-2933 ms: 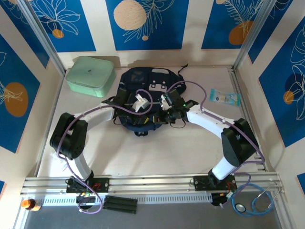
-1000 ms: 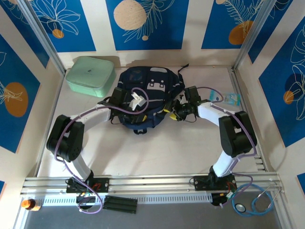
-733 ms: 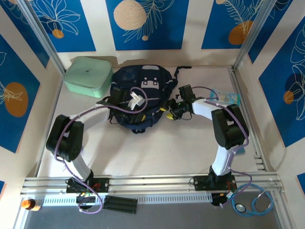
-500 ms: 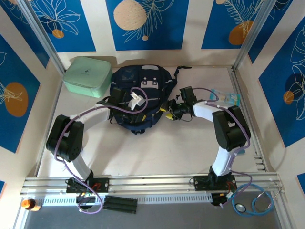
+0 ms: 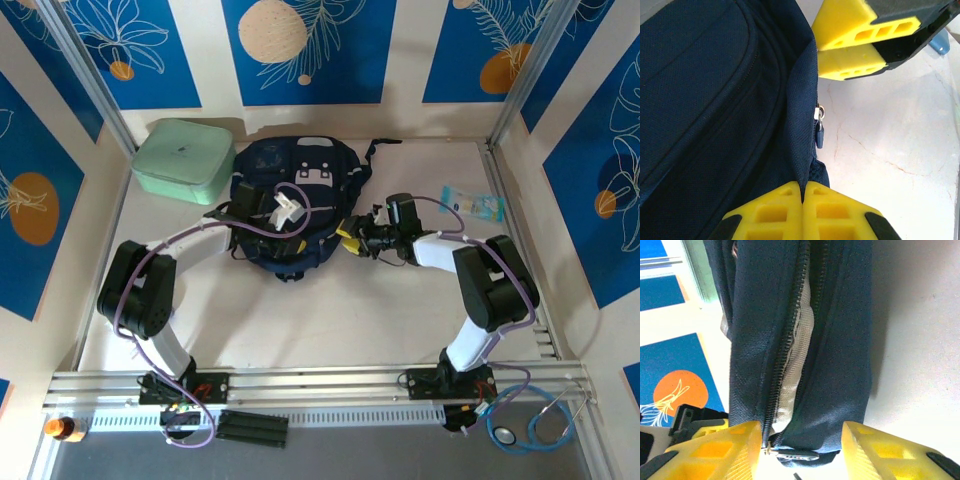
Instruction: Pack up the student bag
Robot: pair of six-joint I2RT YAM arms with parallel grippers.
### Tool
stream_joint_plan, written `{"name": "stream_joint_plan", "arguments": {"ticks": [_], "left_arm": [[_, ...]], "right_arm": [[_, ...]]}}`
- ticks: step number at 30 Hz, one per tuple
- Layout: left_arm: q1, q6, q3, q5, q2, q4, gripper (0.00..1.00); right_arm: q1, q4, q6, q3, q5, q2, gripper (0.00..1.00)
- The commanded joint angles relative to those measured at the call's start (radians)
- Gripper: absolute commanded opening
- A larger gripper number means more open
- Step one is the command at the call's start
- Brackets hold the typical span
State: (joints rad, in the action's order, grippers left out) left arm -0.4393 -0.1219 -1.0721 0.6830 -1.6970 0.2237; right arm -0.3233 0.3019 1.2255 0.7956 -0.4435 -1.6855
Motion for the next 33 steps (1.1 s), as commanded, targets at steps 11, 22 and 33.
{"name": "stream_joint_plan", "arguments": {"ticks": [11,22,33], "left_arm": [[-0.027,-0.051,-0.029,0.015,0.013,0.036,0.0],[-0.045,-0.08,-0.028,0.005,0.018,0.08,0.03],[-0.058,-0.157,0.003,-0.251,0.059,0.097,0.44]], "right_arm": [[-0.005,-0.305,-0.007,0.192,0.032,-0.064,0.4],[-0.022,-0.244,-0.041,0.276,-0.058,-0.12,0.12],[-0.048,0.063,-0.022,0.217,-0.166,-0.14,0.02]]}}
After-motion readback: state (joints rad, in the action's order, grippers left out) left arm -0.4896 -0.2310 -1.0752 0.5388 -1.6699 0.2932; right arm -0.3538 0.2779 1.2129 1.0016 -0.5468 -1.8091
